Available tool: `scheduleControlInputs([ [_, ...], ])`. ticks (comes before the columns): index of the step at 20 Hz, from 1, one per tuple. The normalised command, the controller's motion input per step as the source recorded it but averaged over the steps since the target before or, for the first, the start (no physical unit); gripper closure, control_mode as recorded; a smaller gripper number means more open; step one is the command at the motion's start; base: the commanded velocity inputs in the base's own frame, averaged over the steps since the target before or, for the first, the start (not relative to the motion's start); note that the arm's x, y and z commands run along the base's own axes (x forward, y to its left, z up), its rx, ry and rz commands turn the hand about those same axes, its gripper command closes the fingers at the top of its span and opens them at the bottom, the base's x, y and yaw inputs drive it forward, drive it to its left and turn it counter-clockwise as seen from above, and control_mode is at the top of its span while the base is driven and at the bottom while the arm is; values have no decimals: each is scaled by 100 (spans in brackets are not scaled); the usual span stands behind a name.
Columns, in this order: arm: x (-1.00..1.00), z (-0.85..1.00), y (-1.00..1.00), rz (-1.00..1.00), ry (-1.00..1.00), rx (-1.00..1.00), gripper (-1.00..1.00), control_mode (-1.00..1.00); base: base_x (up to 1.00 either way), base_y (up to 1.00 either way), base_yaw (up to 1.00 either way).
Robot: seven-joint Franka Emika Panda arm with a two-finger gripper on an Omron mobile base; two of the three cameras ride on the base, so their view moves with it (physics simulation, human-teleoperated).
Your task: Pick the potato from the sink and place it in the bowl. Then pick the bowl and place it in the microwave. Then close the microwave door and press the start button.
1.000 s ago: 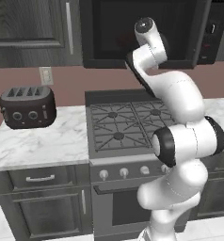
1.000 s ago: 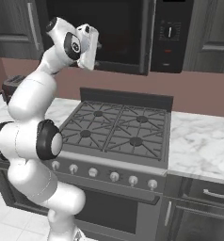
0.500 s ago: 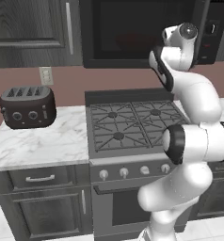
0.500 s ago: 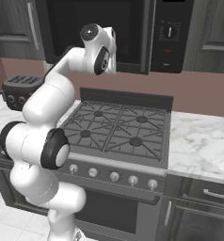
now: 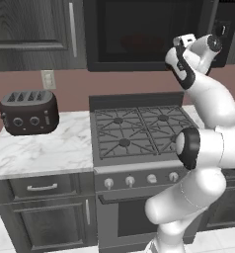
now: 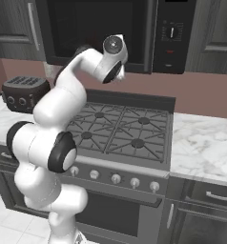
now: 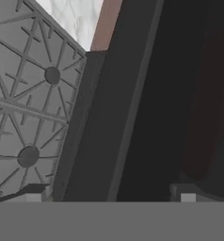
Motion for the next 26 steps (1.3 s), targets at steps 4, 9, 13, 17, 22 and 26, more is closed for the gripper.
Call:
scheduleControlInputs([
  [4,66,-32,0,18,0,0,-100,-100,0,0,0],
  [9,51,-46,2,18,0,0,-100,-100,0,0,0],
  [13,0,-13,0,15,0,1,-100,-100,0,0,0],
  [17,-72,-1,0,4,-2,2,-100,-100,0,0,0],
  [22,-100,0,0,0,-14,1,-100,-100,0,0,0],
  [26,-100,0,-18,-5,-14,4,-100,-100,0,0,0],
])
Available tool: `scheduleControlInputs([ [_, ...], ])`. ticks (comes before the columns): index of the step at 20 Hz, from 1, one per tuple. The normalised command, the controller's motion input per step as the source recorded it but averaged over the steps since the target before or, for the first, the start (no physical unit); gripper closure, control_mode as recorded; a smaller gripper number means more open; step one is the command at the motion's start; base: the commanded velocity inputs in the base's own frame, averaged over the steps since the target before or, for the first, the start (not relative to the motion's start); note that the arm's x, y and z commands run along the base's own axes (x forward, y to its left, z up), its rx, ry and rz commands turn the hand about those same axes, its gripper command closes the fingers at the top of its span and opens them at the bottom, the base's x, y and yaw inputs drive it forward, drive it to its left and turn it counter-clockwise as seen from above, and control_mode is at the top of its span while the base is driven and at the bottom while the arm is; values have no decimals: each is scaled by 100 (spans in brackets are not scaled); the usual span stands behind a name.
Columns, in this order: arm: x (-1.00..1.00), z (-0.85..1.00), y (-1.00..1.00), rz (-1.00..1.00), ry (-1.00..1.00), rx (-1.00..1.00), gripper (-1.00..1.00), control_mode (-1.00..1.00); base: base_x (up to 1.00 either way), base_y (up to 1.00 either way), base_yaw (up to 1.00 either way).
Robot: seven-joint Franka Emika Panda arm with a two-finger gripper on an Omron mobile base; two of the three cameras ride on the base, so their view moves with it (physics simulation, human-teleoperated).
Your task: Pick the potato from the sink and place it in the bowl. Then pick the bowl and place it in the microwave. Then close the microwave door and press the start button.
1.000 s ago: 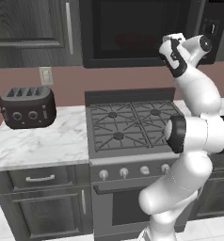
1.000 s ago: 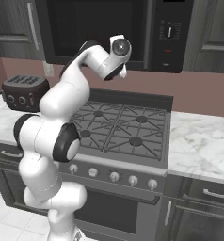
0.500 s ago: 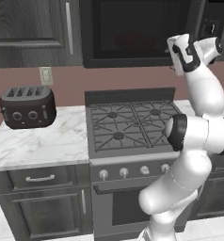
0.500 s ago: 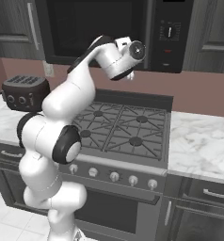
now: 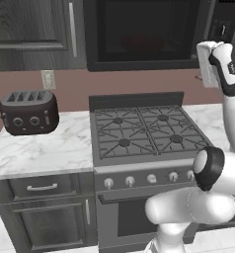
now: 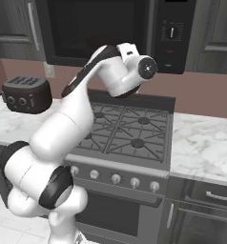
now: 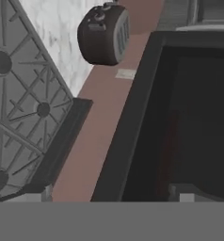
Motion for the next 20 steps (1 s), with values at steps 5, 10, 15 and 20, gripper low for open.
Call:
scheduleControlInputs([
  [5,-71,-2,-54,-19,-16,16,-100,-100,0,0,0],
  [10,-20,2,-46,-14,-9,20,-100,-100,0,0,0],
  [15,8,15,-43,-3,-1,19,100,-100,0,0,0],
  [20,3,12,-67,0,0,21,100,-100,0,0,0],
])
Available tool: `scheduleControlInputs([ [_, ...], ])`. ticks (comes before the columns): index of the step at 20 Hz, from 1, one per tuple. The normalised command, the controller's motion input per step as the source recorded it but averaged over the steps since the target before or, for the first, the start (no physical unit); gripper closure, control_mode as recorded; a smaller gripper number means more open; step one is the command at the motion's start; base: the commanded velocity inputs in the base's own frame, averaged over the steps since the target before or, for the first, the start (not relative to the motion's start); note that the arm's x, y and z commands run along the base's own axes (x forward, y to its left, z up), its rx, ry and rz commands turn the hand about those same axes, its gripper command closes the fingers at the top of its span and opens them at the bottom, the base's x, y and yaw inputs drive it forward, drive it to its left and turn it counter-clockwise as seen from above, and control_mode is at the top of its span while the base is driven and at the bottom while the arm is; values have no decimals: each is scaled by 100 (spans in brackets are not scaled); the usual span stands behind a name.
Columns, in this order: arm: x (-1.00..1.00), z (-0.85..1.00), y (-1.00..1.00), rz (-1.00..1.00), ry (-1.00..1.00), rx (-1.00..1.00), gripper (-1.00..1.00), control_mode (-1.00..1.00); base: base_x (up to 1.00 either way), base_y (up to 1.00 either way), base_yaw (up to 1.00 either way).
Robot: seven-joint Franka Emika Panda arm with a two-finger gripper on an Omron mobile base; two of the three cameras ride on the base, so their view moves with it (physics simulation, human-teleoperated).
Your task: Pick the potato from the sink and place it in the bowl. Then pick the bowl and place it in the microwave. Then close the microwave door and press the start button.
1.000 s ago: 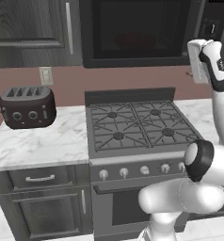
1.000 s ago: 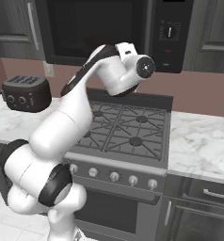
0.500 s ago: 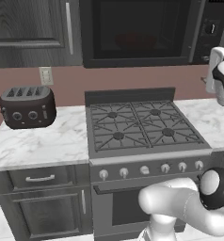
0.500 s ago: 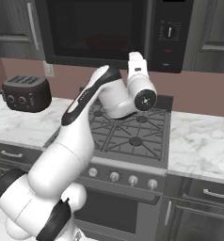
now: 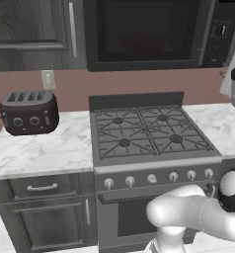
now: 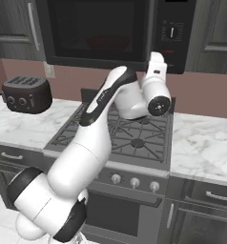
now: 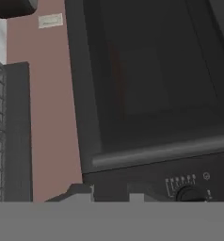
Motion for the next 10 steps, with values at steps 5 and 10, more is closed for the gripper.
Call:
scheduleControlInputs([
  [5,10,3,-38,0,0,11,100,-100,0,0,0],
  [10,37,0,0,0,0,0,100,-100,0,0,0],
])
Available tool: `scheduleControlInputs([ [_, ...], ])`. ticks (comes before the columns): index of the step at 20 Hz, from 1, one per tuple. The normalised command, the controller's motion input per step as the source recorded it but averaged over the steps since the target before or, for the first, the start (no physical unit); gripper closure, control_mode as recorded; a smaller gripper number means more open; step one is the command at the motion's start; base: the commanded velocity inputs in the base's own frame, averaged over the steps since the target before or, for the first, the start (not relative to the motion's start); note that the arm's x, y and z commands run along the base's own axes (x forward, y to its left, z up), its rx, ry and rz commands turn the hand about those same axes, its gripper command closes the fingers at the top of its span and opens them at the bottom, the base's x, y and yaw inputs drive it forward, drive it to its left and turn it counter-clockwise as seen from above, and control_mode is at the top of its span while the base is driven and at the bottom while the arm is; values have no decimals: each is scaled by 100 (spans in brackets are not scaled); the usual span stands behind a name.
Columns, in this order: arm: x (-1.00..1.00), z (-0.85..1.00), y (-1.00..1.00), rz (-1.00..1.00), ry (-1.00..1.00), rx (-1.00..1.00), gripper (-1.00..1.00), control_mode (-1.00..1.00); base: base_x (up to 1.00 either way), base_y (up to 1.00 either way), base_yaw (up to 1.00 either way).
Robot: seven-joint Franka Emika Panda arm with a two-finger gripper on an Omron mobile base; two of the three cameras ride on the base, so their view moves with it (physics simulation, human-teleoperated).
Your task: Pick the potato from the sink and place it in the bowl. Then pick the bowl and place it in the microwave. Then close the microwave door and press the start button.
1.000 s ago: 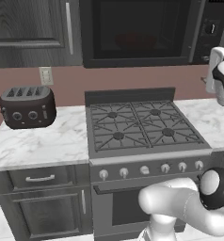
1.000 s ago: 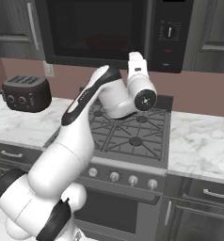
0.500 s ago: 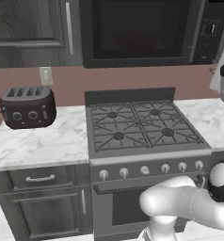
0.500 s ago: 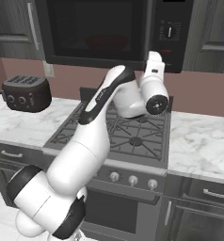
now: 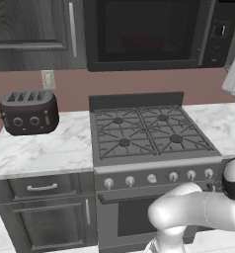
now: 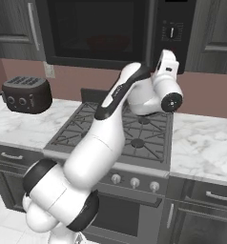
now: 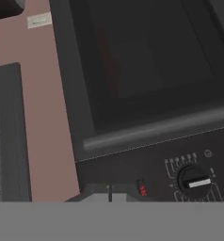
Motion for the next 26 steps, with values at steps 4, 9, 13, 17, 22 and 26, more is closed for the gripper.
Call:
scheduleControlInputs([
  [4,39,-1,0,0,0,0,100,-100,0,0,0],
  [9,36,0,-8,0,0,0,100,-100,0,0,0],
  [13,37,-2,-18,0,0,0,100,-100,0,0,0],
  [17,41,-4,-16,0,0,0,100,-100,0,0,0],
  [22,38,-11,-16,0,0,0,100,-100,0,0,0],
  [26,25,-18,-28,0,0,0,100,-100,0,0,0],
])
